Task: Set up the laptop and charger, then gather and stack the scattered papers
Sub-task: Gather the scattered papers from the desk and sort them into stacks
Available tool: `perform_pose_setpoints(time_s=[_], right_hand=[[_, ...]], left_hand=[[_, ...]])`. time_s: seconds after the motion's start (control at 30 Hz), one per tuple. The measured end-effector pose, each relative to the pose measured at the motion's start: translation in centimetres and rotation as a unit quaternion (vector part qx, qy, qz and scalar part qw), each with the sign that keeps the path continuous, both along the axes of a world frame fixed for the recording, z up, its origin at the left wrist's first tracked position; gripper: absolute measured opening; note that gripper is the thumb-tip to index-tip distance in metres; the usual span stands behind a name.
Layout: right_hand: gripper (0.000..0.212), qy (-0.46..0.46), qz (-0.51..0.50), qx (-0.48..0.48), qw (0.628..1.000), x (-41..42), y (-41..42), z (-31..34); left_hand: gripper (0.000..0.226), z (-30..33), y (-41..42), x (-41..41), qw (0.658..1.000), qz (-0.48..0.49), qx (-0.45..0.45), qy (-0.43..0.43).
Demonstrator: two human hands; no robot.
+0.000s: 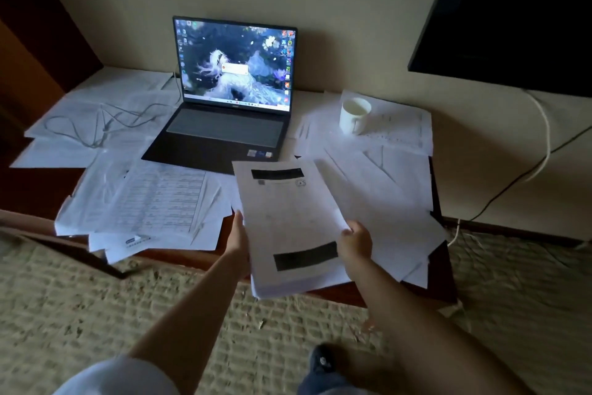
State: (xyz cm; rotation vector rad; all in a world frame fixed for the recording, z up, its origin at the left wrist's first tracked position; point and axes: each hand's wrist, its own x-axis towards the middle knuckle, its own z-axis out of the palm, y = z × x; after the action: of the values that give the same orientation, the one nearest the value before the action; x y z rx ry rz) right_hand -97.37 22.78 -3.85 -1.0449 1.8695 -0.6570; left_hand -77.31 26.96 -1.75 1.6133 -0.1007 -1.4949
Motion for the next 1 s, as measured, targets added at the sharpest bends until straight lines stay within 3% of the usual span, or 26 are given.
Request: perform_pose_setpoints(time_s=[0.1,0.17,0.23,0.33,0.67,0.73,0.87,1.0], right_hand=[[0.041,0.023,0.045,0.041,0.998,0.0,0.8,-1.1],[0.042,0.056,0.075,0.061,0.994,0.1,0.9,-1.1],[0.041,0.094,0.089,0.053,0.990,-0.1,0.5,-0.6],[0.040,0.153,0.097,0.025,0.983,-0.7,-1.2,0.2],[0.053,0.090,0.138,0.048,0.985,0.3,-5.4,-1.1],[0.058,0.111,0.166,0.063,0.978,0.6,-5.9,-1.4],[0.029,0.159,0.228,0.051,0.959,1.4,-6.5,-1.6],[0.030,0.194,0.112,-0.069,0.972,1.5,-6.5,0.9]], left_hand=[[0.046,0.6,0.1,-0.5,1.000,-0.020,0.001,-0.022],[0.027,0.1,-0.1,-0.4,0.993,-0.068,0.007,-0.094],[0.030,-0.3,-0.1,-0.3,0.975,-0.106,0.007,-0.193],[0.029,0.6,0.4,0.1,0.954,-0.077,-0.038,-0.287],[0.025,-0.8,1.5,3.2,0.951,0.028,-0.019,-0.306],[0.026,-0.9,1.2,2.8,0.951,0.030,-0.014,-0.307],[0.024,-0.9,0.3,2.4,0.949,0.022,-0.013,-0.315],[0.026,-0.4,0.1,2.7,0.949,0.028,-0.012,-0.315]])
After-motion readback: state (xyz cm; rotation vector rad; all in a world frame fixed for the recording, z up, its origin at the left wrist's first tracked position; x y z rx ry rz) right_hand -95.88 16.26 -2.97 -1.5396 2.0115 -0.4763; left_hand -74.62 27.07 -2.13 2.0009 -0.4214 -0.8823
